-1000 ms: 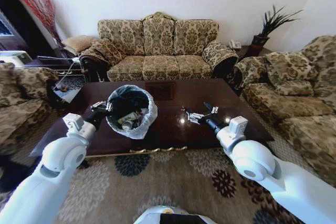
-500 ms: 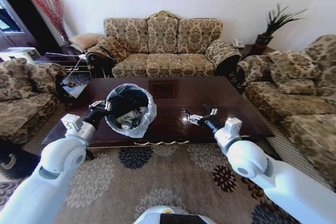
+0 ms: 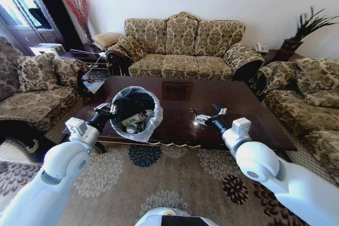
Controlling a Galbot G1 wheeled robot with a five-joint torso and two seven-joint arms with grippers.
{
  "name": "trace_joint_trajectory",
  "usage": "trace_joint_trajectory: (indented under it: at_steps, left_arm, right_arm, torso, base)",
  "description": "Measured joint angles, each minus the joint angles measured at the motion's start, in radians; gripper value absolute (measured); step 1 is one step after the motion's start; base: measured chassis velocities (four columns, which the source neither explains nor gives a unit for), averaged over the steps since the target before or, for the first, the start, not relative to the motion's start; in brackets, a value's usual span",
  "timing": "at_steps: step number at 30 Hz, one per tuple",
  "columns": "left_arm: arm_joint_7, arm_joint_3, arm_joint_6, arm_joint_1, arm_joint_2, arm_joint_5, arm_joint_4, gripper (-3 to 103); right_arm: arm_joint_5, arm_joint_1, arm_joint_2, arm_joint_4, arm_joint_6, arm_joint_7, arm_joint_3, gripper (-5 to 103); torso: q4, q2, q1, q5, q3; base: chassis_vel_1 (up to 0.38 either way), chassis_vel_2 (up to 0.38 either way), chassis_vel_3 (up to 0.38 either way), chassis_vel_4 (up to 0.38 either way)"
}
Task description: Move to the front of the table and place the trash on the table into the trash bin.
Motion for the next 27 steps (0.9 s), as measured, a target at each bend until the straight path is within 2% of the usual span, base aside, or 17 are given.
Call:
trace_joint_trajectory:
  at_steps: [6,14,18,21,22,24,25,27]
  left_arm:
    - [-0.004,0.010,0.004,-0.008,0.019,-0.014,0.005,1]
    - [-0.025,-0.011,0.033,0.007,0.020,-0.016,-0.015,1]
    - [-0.027,-0.018,0.033,0.009,0.001,-0.012,-0.007,1]
    - [-0.029,-0.017,0.033,0.005,-0.007,-0.010,-0.008,1]
    - [-0.029,-0.017,0.033,0.005,-0.007,-0.010,-0.008,1]
    - [-0.029,-0.023,0.032,0.009,-0.001,-0.011,-0.009,1]
    - [-0.029,-0.023,0.032,0.009,-0.001,-0.011,-0.009,1]
    - [-0.027,-0.028,0.029,0.012,0.003,-0.012,-0.007,1]
  right_arm:
    - [-0.016,-0.014,-0.015,0.000,0.000,-0.003,-0.003,100]
    - [-0.055,-0.012,0.043,-0.012,0.003,-0.016,-0.003,100]
    - [-0.114,-0.043,0.060,-0.055,0.016,-0.048,0.007,100]
    - [-0.242,-0.107,0.106,-0.207,0.134,-0.168,0.062,100]
    - [-0.242,-0.107,0.106,-0.207,0.134,-0.168,0.062,100]
    - [-0.302,-0.178,0.163,-0.255,0.187,-0.198,0.126,100]
    - [-0.302,-0.178,0.163,-0.255,0.187,-0.198,0.126,100]
    - [-0.386,-0.292,0.243,-0.241,0.204,-0.237,0.232,100]
  torso:
    - [-0.0001,0.000,0.000,-0.0004,0.000]
    - [0.0003,0.000,0.000,-0.0003,0.000]
    - [0.0003,0.000,0.000,-0.0003,0.000]
    - [0.0006,0.000,0.000,-0.0008,0.000]
    - [0.0006,0.000,0.000,-0.0008,0.000]
    - [0.0013,0.000,0.000,-0.0010,0.000]
    - [0.0013,0.000,0.000,-0.0010,0.000]
    - [0.0011,0.000,0.000,-0.0011,0.000]
  base:
    - [0.000,0.000,0.000,0.000]
    - [0.080,0.074,-0.072,-0.053]
    - [0.164,0.145,-0.155,-0.144]
    - [0.188,0.164,-0.188,-0.143]
    - [0.192,0.163,-0.178,-0.131]
    - [0.124,0.136,-0.108,-0.071]
    - [0.086,0.109,-0.108,-0.044]
    - [0.023,0.052,-0.009,-0.023]
